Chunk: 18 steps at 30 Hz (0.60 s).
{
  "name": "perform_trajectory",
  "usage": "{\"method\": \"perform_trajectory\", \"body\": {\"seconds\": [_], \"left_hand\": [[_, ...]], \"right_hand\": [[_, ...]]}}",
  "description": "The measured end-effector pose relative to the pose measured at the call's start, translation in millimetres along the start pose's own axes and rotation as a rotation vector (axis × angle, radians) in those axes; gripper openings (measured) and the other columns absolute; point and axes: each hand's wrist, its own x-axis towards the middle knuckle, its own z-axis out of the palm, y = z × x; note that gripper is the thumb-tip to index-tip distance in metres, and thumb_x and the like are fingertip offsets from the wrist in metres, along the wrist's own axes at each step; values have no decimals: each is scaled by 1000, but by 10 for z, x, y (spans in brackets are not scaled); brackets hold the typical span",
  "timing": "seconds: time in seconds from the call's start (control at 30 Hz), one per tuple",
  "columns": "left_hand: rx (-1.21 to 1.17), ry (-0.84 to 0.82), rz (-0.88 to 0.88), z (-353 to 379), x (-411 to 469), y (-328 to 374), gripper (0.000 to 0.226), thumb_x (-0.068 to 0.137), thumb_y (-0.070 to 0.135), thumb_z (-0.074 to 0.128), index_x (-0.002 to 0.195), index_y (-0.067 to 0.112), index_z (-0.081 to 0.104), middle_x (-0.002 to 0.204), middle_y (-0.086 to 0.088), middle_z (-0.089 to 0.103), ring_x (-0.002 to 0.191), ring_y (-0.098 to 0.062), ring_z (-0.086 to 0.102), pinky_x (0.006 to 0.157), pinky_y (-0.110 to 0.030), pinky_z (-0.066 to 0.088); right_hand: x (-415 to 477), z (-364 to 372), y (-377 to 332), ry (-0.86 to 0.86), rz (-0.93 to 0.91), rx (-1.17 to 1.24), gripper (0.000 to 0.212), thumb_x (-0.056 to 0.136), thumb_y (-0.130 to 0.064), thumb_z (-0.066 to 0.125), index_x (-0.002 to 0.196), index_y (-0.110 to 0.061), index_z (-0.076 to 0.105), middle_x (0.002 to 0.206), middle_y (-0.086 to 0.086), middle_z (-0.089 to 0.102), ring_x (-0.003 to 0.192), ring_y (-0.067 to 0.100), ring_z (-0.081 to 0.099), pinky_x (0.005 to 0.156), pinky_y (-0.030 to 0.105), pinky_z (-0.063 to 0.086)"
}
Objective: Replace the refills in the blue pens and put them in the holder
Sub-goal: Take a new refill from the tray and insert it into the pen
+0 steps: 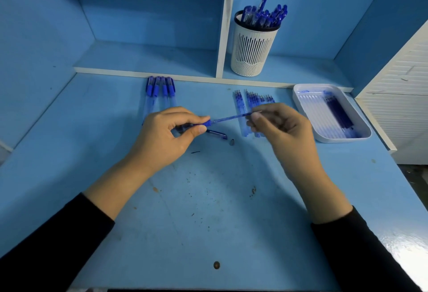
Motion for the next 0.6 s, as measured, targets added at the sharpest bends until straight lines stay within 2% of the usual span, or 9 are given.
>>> {"method": "perform_trajectory", "body": {"seconds": [0.1, 0.17, 0.23, 0.37, 0.43, 0.53, 0.6], "left_hand": [[21, 33, -2, 25, -9, -14, 16, 84, 9, 76, 100, 11, 77, 86, 1, 71, 70, -8, 60, 68, -16, 47], [21, 46, -10, 66, -23, -6, 16, 85, 9, 75, 101, 10, 76, 85, 5, 70, 70, -2, 59, 68, -13, 45], [14, 60, -15, 112, -38, 11, 17, 86, 11, 74, 102, 10, 76, 83, 5, 69, 70, -3, 59, 67, -17, 46], [-26, 73, -12, 197, -64, 79, 18, 87, 18, 72, 104, 12, 76, 83, 5, 69, 68, -12, 60, 64, -23, 49], [-50, 78, -23, 223, -76, 114, 19, 86, 20, 71, 103, 13, 76, 83, 4, 69, 69, -16, 61, 64, -26, 51], [-74, 92, -64, 224, -80, 128, 19, 86, 20, 72, 104, 16, 76, 84, 3, 70, 70, -18, 62, 66, -27, 52], [-71, 86, -78, 212, -77, 116, 18, 86, 17, 73, 104, 16, 76, 86, 3, 71, 71, -18, 62, 68, -28, 53]], "right_hand": [[21, -39, -25, 107, 3, 141, 14, 91, 0, 61, 103, -5, 66, 80, 6, 73, 79, 18, 70, 78, 26, 54], [6, -9, -33, 149, -23, 178, 21, 91, 0, 62, 109, -11, 64, 82, 7, 73, 81, 18, 70, 80, 27, 54], [-22, 42, -45, 180, -67, 209, 28, 89, 1, 64, 111, -15, 62, 84, 8, 71, 81, 18, 67, 81, 27, 54], [-51, 155, -51, 274, -141, 171, 19, 85, 4, 67, 100, -7, 69, 86, 1, 70, 79, 10, 63, 80, 24, 51], [-63, 184, -64, 309, -105, 194, 17, 85, 2, 68, 95, -11, 73, 85, -4, 73, 80, 9, 66, 79, 22, 53], [-45, 182, -85, 335, -19, 283, 18, 84, -1, 71, 95, -15, 74, 92, 2, 76, 90, 15, 70, 87, 26, 55], [13, 157, -82, 362, 3, 351, 18, 84, -2, 71, 97, -13, 74, 91, 1, 76, 90, 15, 70, 87, 26, 54]]}}
